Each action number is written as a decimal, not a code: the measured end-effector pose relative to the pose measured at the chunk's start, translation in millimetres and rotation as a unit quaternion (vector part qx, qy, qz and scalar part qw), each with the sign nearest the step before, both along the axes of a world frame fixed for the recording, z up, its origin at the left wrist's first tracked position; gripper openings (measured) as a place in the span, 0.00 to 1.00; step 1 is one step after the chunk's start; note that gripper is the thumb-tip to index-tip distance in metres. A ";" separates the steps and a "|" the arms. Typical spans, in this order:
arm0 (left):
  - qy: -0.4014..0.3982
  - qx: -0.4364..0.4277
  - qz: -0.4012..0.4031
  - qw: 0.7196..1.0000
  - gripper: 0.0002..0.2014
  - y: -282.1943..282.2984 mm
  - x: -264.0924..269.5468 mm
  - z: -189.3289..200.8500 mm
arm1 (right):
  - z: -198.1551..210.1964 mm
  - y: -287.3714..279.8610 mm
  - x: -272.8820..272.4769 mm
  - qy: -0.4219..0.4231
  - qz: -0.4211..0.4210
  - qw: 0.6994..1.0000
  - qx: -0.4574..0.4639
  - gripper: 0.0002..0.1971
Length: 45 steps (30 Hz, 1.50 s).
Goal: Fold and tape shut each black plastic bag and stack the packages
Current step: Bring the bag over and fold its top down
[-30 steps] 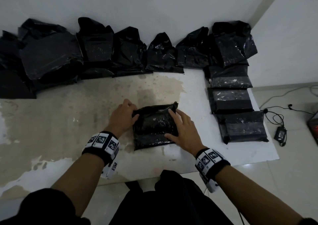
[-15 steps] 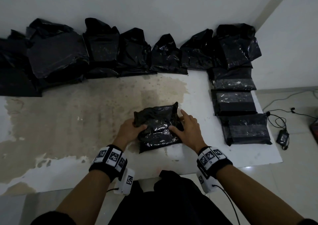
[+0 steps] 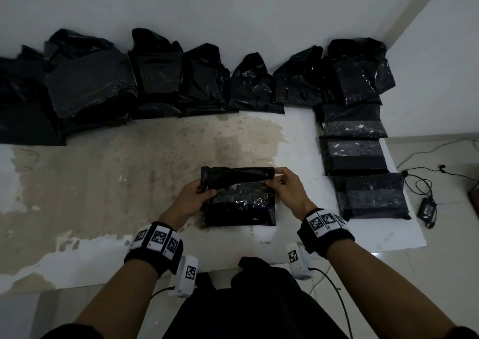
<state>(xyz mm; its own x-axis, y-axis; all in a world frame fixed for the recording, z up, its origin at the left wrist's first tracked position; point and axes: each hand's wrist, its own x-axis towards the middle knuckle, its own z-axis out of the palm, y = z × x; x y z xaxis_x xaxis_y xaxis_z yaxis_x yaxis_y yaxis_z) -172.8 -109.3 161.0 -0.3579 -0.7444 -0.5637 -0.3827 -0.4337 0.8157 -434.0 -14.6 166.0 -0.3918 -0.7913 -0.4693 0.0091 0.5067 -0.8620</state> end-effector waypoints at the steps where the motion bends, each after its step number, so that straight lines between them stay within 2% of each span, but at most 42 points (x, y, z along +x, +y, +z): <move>1: -0.002 0.000 -0.001 1.000 0.13 0.8 -0.1 -2.1 | -0.6 0.2 1.3 -0.001 -0.012 1.000 -0.005 0.09; 4: 0.004 0.009 -0.002 1.000 0.10 1.7 -1.5 -3.9 | 0.6 0.2 6.4 -0.026 -0.037 0.999 -0.013 0.09; 7: 0.014 0.004 0.004 1.000 0.11 0.9 -3.2 0.1 | 2.8 -0.4 7.9 -0.044 -0.011 0.999 -0.006 0.03; 10: 0.030 -0.003 0.036 0.999 0.10 -2.1 -2.4 -0.4 | 1.6 -0.9 5.3 -0.072 0.026 0.996 0.034 0.10; 13: 0.023 -0.017 0.055 0.998 0.06 -4.4 -0.3 -2.7 | -2.4 -0.6 1.5 -0.050 0.041 0.997 0.048 0.09; 17: 0.019 -0.040 0.072 0.996 0.02 -4.8 3.1 -4.7 | -1.3 0.8 3.6 -0.056 0.021 0.998 0.035 0.05; 20: 0.007 -0.050 0.081 0.995 0.06 -6.1 6.0 -6.6 | 0.3 2.9 5.1 -0.014 0.030 0.999 0.029 0.09; 23: -0.001 -0.041 0.080 0.996 0.06 -5.5 5.0 -3.6 | -2.8 3.0 2.0 0.047 0.080 0.996 0.020 0.03; 27: 0.007 -0.054 0.073 0.996 0.07 -6.2 2.6 -1.3 | -0.1 0.9 -0.3 0.113 0.121 0.986 -0.002 0.11; 30: 0.002 -0.067 0.068 0.995 0.07 -9.3 1.9 -1.0 | 2.8 -2.5 0.5 0.137 0.103 0.985 -0.022 0.04; 33: -0.011 -0.080 0.069 0.994 0.06 -12.2 4.3 -0.3 | 0.2 -4.7 -3.2 0.086 0.048 0.995 -0.028 0.14; 36: -0.020 -0.079 0.061 0.995 0.08 -13.8 9.4 -4.9 | -1.7 -5.1 -4.3 0.036 0.017 0.999 -0.026 0.12; 39: -0.011 -0.069 0.056 0.996 0.09 -12.8 10.2 -4.1 | -8.6 -7.9 -2.9 0.027 -0.003 1.000 -0.016 0.12; 43: -0.012 -0.076 0.037 0.996 0.13 -12.5 5.3 4.9 | -6.0 -12.3 0.4 0.002 -0.002 1.000 -0.022 0.28; 45: -0.027 -0.093 0.034 0.995 0.18 -15.7 4.8 5.1 | 0.5 -13.8 2.2 0.023 0.003 0.998 -0.057 0.26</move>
